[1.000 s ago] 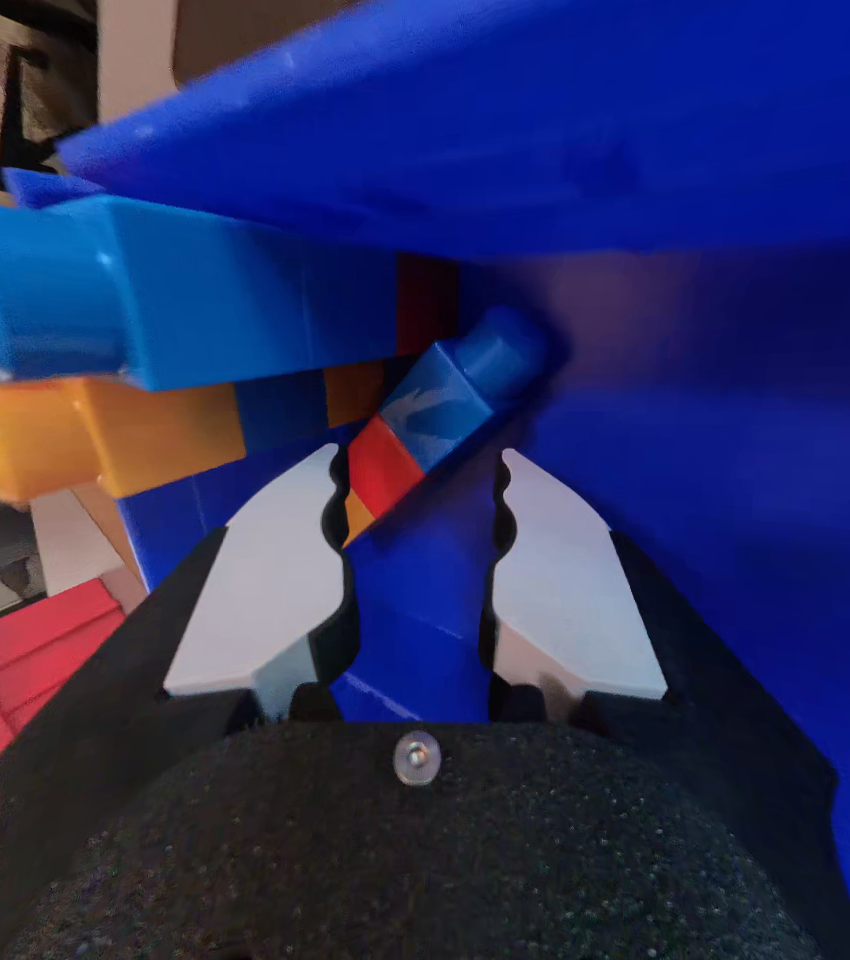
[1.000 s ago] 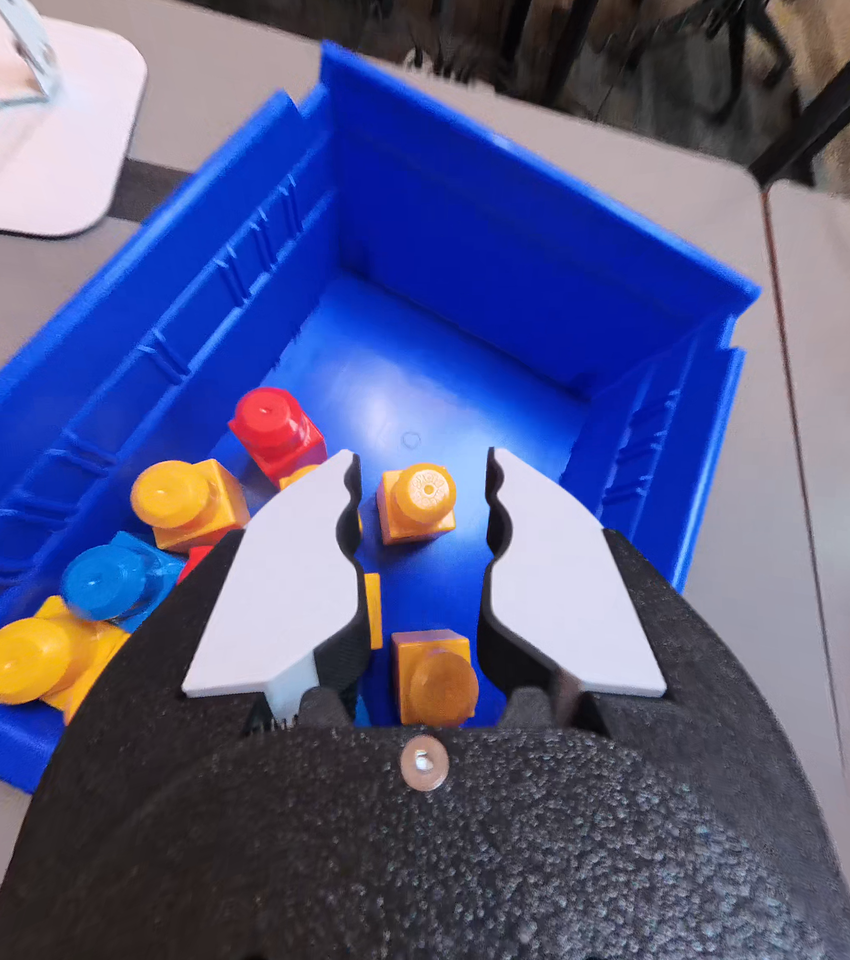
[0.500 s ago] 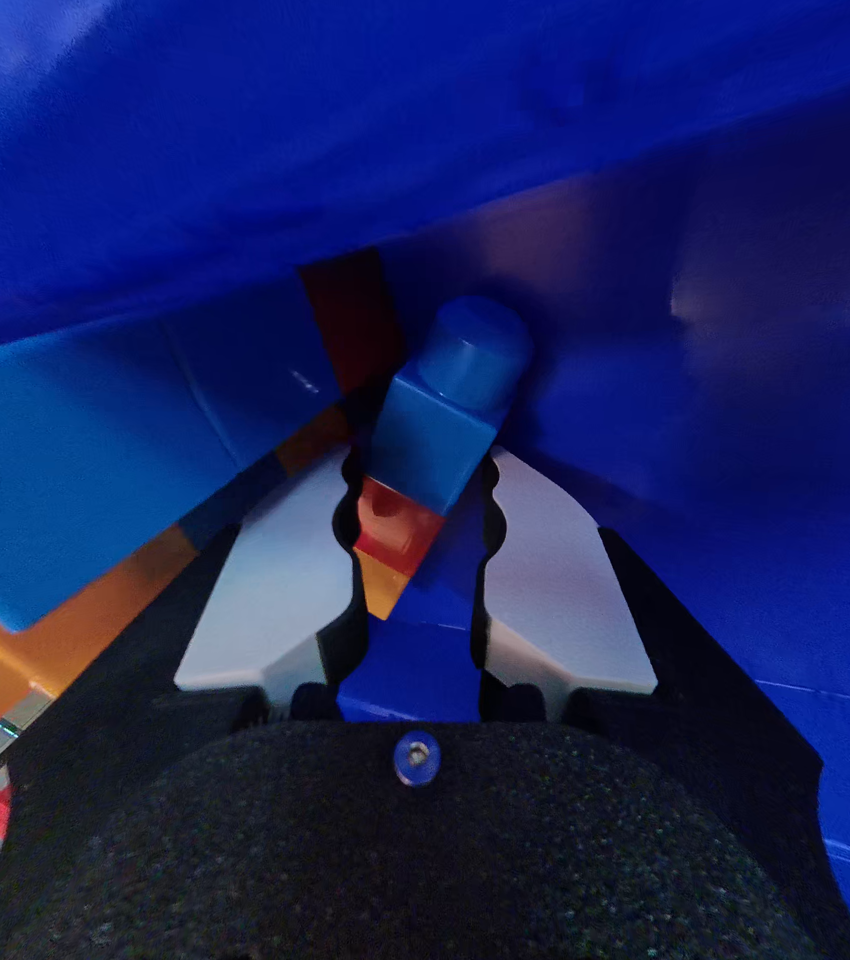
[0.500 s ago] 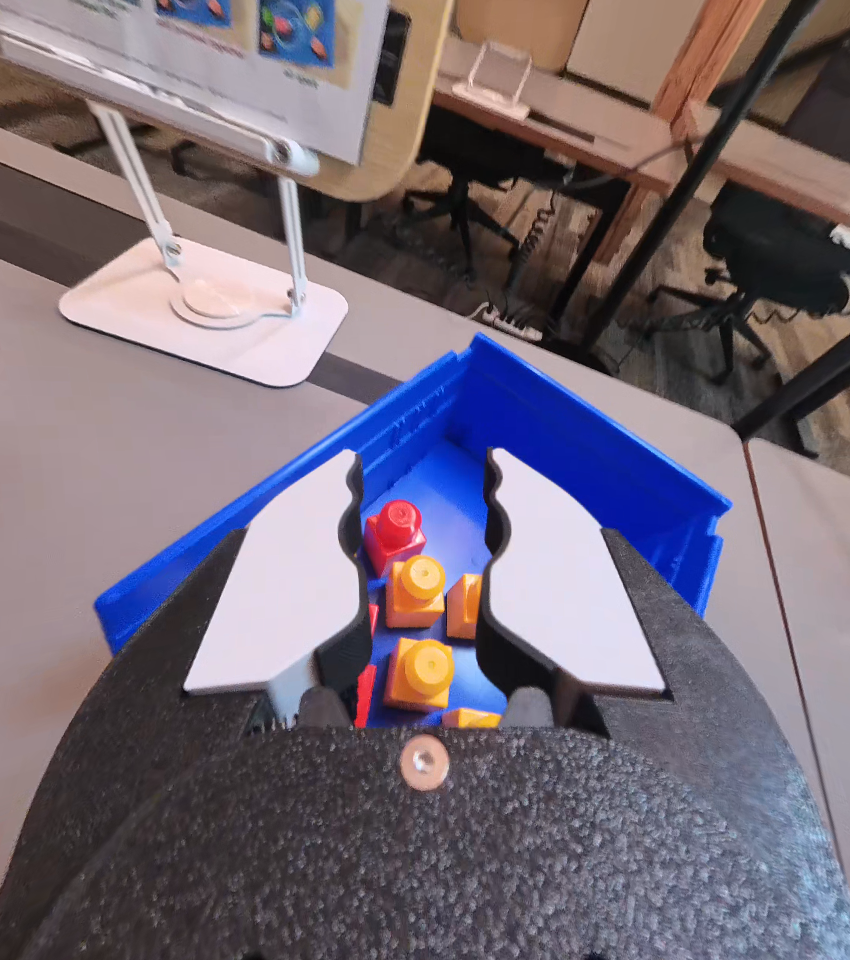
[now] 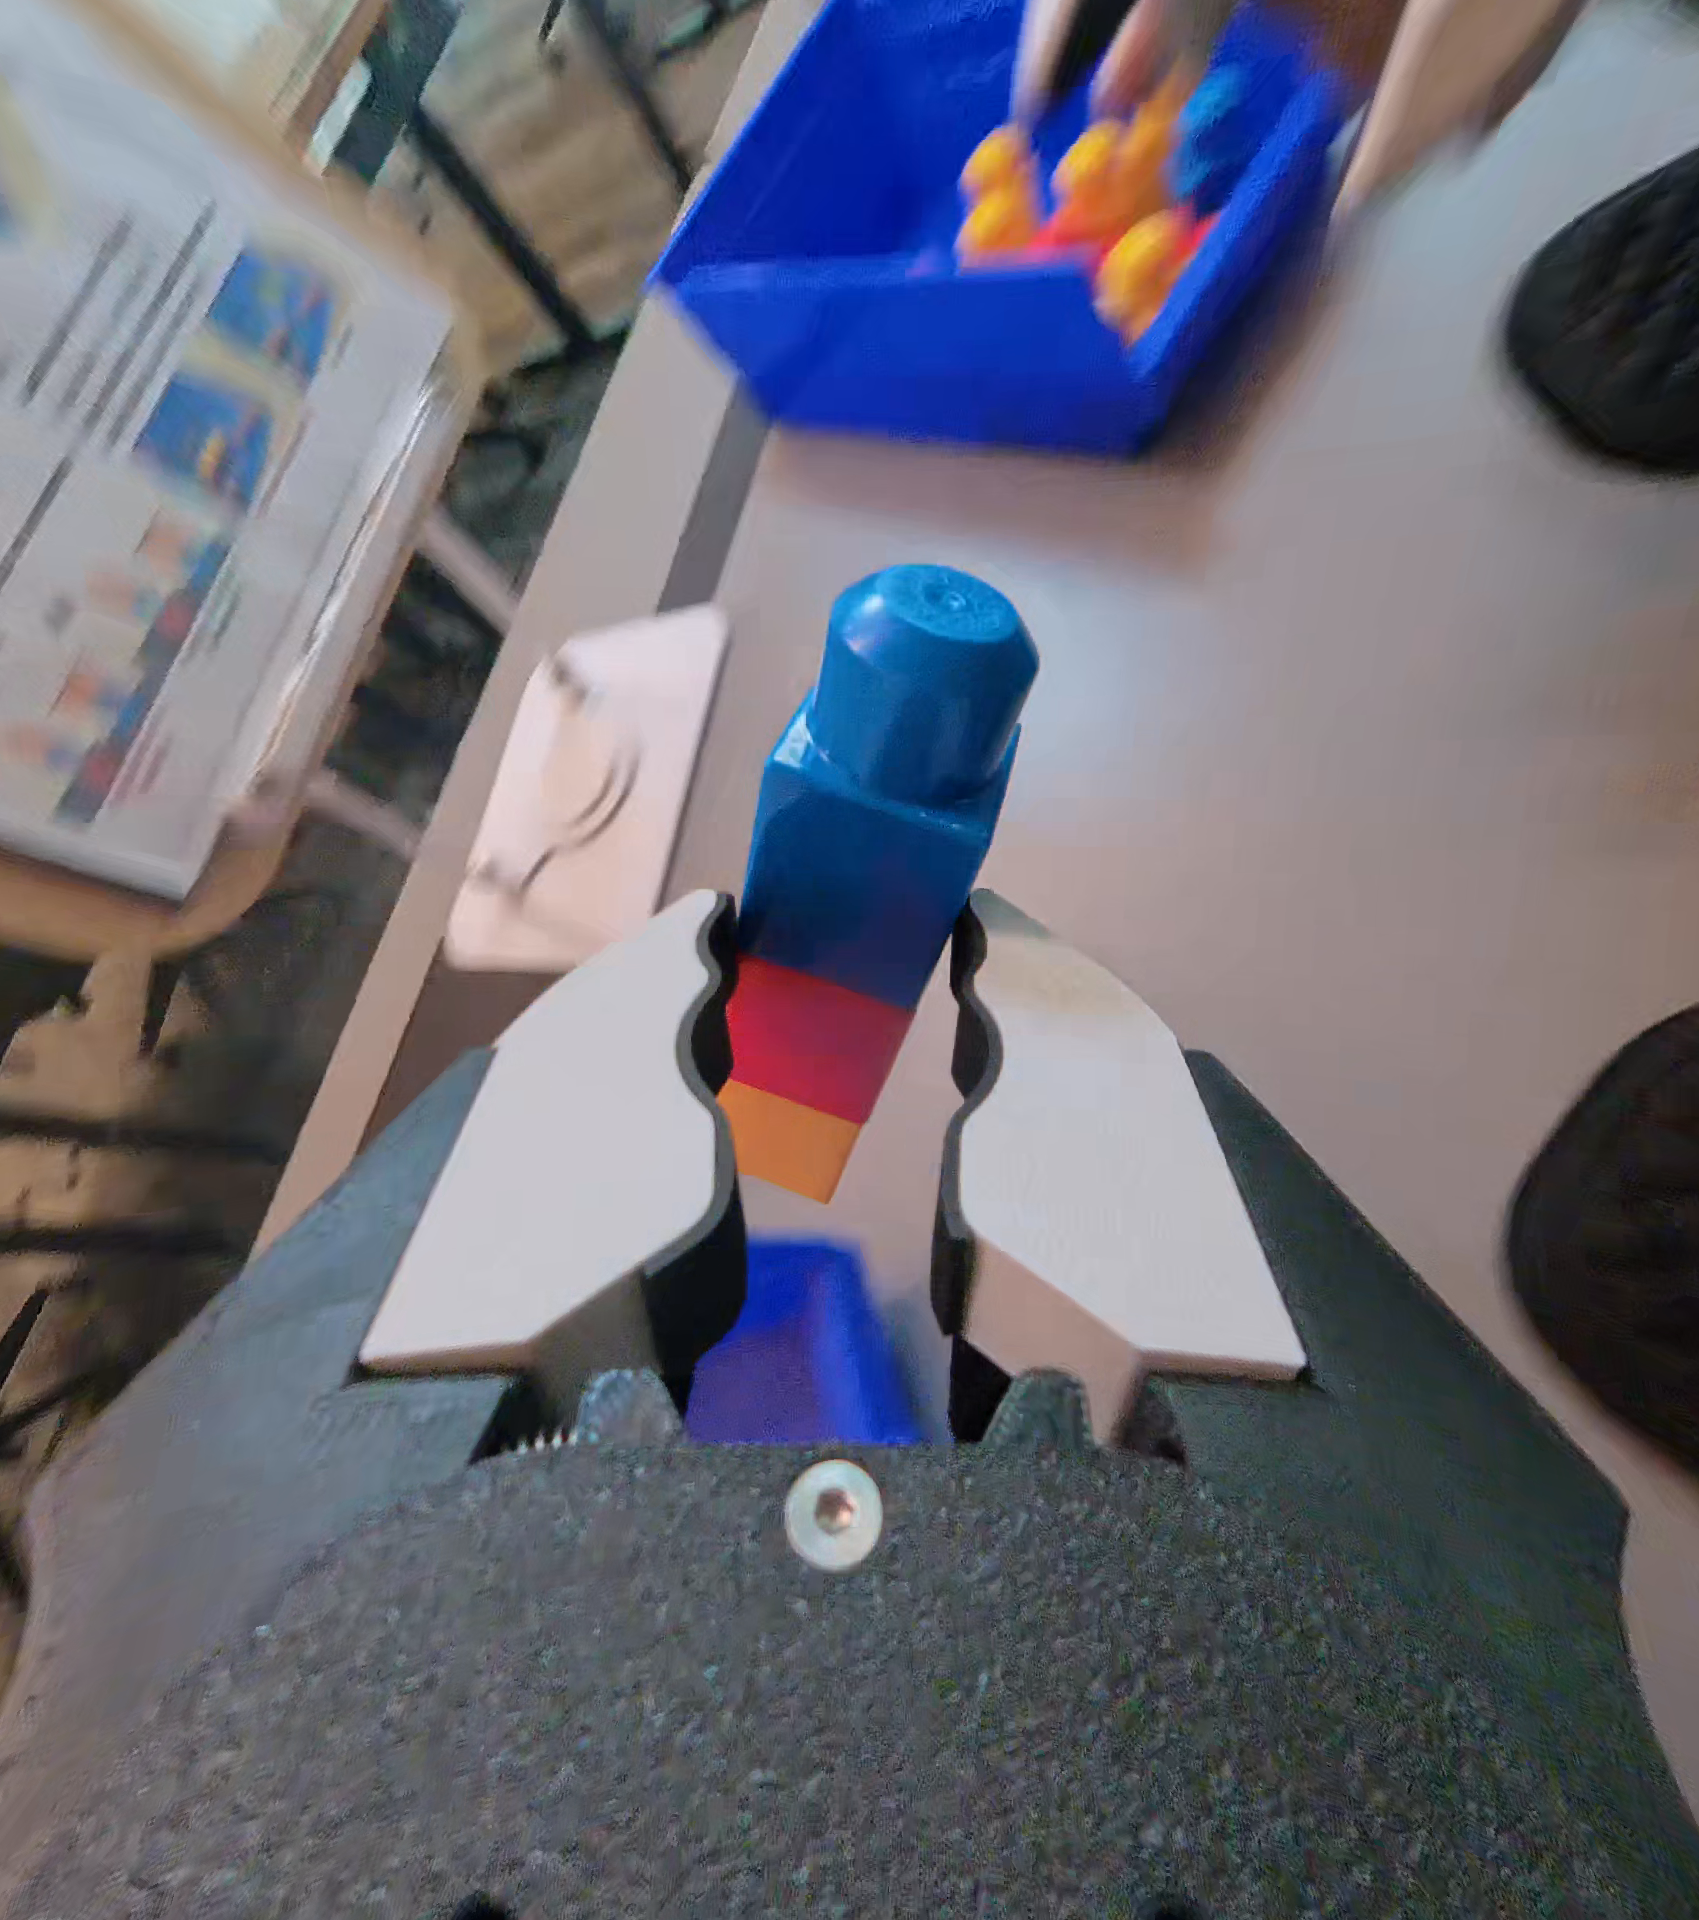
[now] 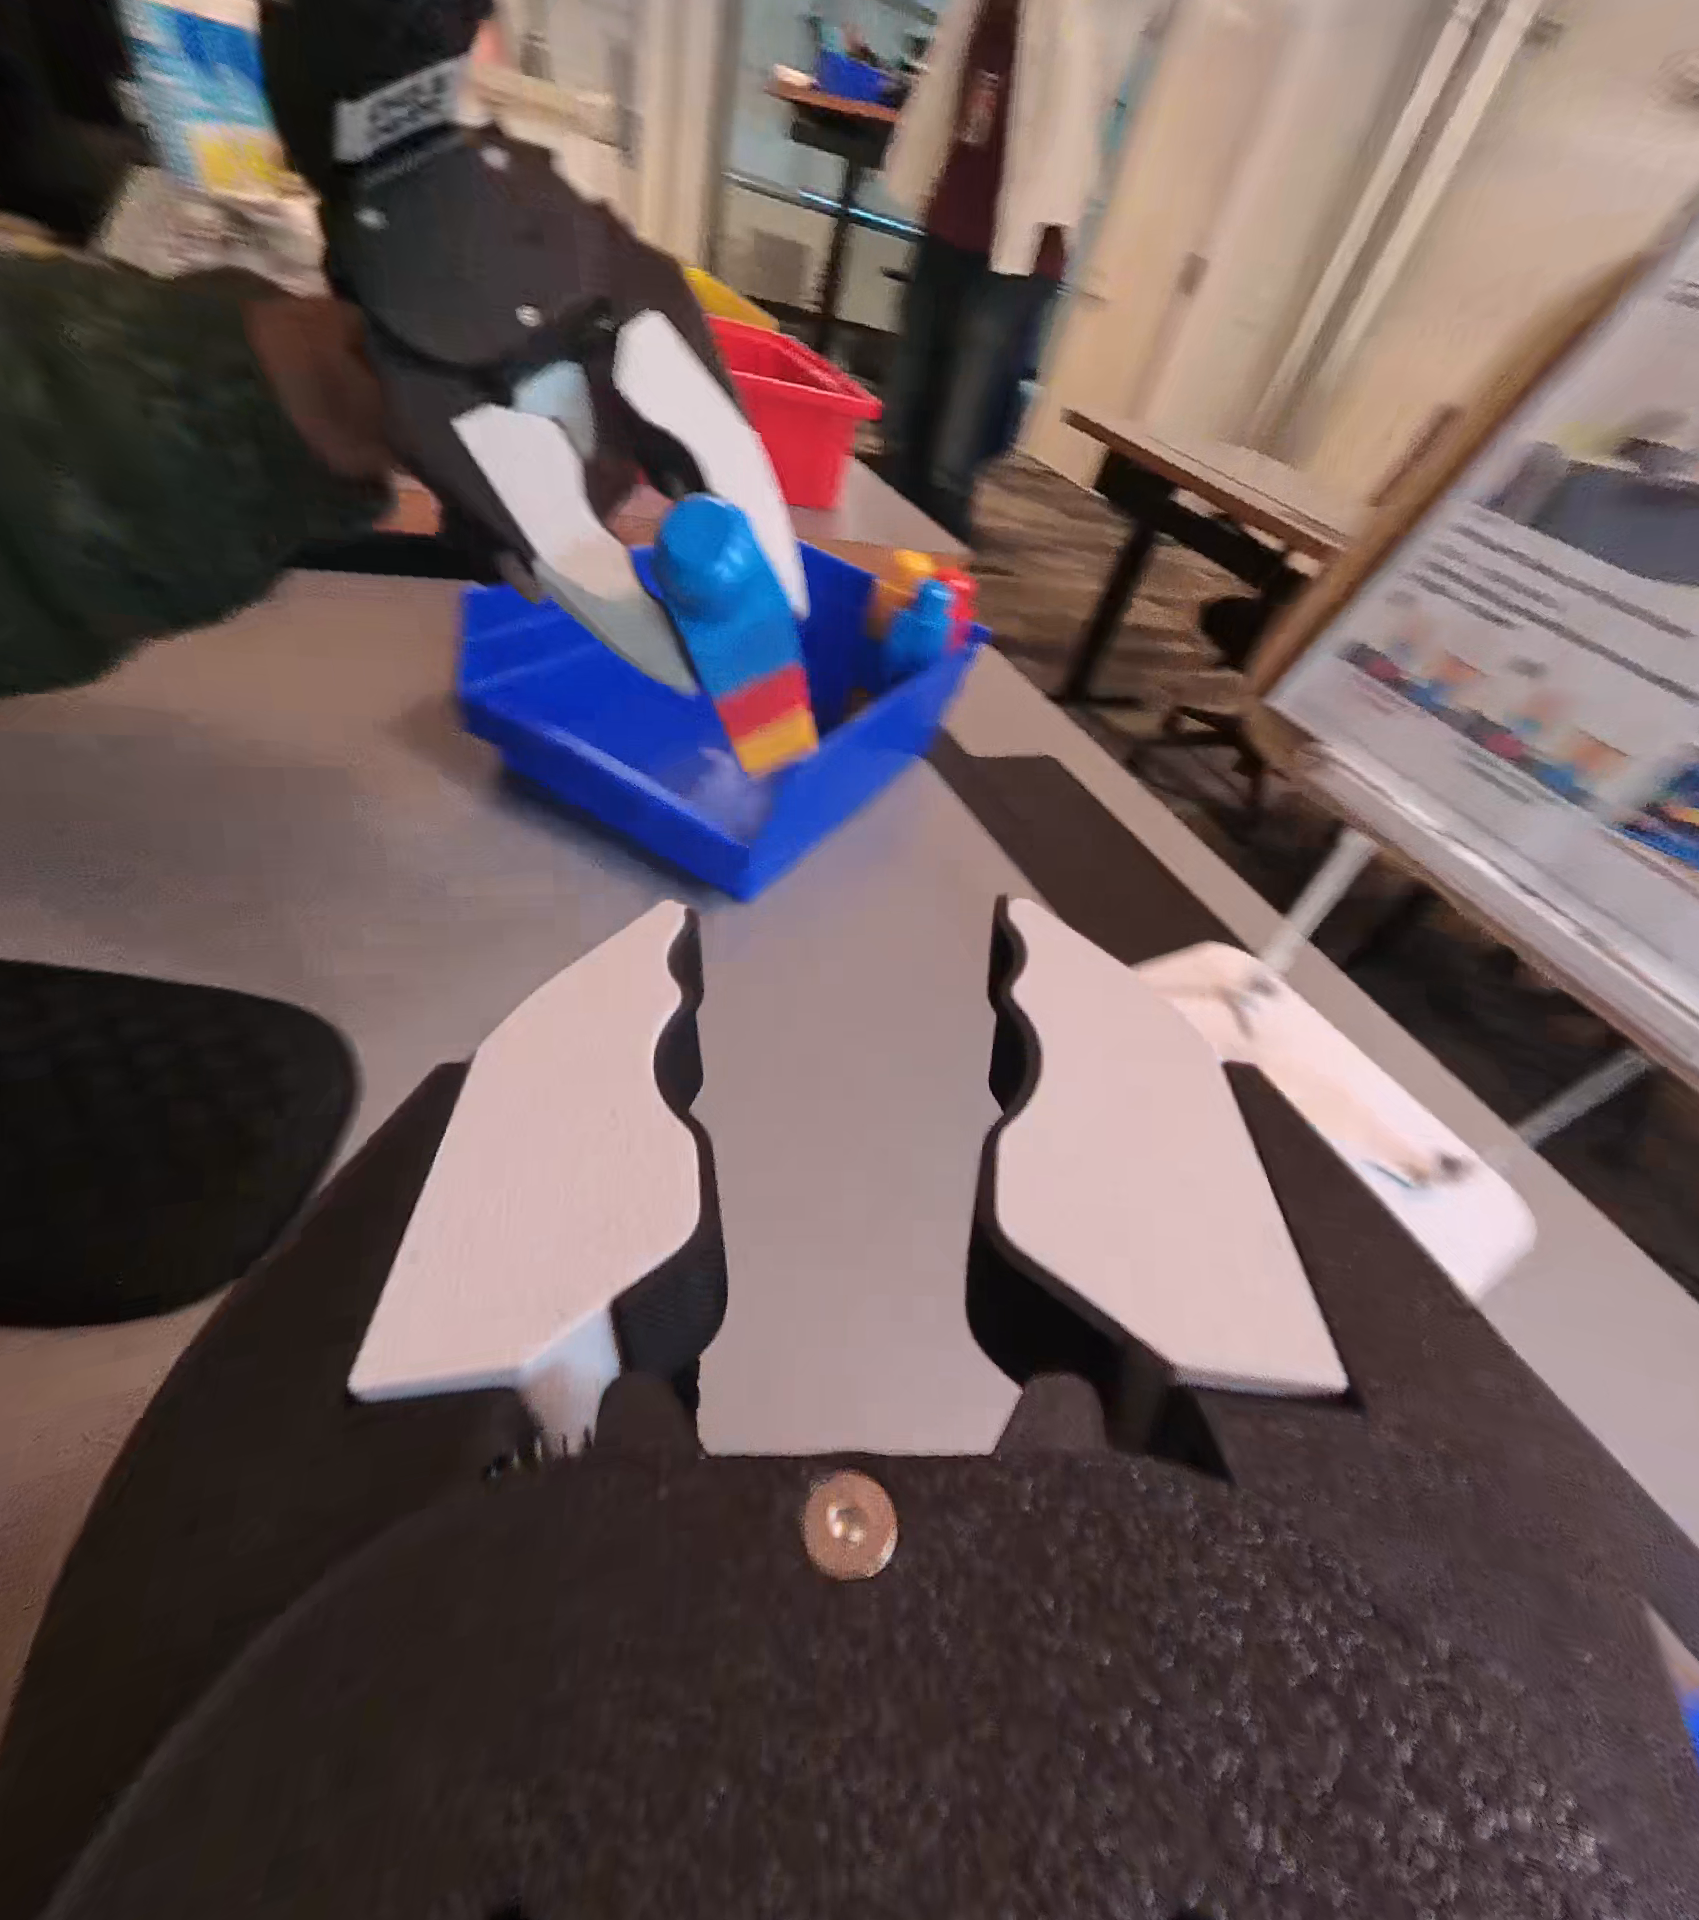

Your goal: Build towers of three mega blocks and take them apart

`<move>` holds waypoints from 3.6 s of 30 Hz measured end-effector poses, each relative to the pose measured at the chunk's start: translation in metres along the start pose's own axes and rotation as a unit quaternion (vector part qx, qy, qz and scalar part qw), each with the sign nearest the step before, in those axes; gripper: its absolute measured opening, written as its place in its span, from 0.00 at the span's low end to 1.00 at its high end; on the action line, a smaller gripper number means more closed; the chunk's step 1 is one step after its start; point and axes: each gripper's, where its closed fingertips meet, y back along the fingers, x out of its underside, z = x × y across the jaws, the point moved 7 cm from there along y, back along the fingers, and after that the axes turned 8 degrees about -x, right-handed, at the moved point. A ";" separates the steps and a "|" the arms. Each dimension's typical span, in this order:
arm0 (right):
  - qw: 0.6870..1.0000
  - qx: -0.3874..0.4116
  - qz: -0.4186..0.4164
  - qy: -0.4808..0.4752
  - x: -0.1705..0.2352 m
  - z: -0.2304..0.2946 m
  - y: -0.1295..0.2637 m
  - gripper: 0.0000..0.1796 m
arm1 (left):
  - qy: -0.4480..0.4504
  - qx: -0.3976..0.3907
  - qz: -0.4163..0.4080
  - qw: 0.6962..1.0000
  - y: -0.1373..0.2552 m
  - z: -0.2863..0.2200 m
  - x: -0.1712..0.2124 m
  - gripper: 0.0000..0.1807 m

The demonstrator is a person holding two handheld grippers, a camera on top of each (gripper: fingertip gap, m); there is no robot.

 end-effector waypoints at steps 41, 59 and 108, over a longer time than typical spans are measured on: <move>0.968 -0.013 -0.169 -0.184 0.050 -0.076 0.092 0.20 | 0.245 0.125 -0.111 0.955 -0.090 -0.132 0.003 0.20; 0.965 -0.203 -0.085 -0.142 0.046 0.001 0.011 0.20 | 0.235 0.153 -0.141 0.950 -0.083 -0.131 -0.004 0.38; 0.899 0.273 0.313 -0.137 0.086 -0.181 0.162 0.18 | 0.163 0.046 -0.110 0.979 -0.043 -0.089 0.016 0.20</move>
